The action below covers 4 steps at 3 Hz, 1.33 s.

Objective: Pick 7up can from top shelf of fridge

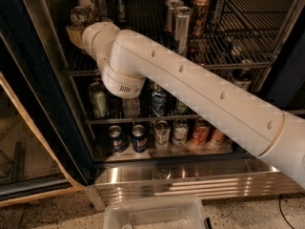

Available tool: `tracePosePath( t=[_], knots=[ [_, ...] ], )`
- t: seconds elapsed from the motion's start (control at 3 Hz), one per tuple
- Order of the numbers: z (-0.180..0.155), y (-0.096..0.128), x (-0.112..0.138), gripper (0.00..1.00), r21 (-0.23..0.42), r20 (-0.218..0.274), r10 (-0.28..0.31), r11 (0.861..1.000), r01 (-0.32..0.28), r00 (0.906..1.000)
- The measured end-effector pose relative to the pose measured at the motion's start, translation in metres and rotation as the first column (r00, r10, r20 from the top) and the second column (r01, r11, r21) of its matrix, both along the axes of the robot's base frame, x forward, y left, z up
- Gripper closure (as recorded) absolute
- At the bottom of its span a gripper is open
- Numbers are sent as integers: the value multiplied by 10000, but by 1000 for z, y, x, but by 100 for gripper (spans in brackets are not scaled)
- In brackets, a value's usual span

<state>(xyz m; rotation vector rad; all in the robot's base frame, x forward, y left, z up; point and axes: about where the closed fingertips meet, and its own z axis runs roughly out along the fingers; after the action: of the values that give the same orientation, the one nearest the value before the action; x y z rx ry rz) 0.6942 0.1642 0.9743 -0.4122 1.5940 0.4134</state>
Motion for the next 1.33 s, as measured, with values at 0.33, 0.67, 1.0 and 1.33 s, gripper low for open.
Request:
tracePosePath(
  t=[0.33, 0.67, 1.0, 1.33],
  knots=[
    [0, -2, 1, 36, -5, -1, -74, 10000, 74, 10000],
    [9, 10, 23, 37, -60, 1, -385, 9992, 385, 9993],
    [9, 10, 23, 37, -60, -4, -385, 9992, 385, 9993],
    [9, 11, 23, 56, -60, -4, -385, 9992, 385, 9993]
  ],
)
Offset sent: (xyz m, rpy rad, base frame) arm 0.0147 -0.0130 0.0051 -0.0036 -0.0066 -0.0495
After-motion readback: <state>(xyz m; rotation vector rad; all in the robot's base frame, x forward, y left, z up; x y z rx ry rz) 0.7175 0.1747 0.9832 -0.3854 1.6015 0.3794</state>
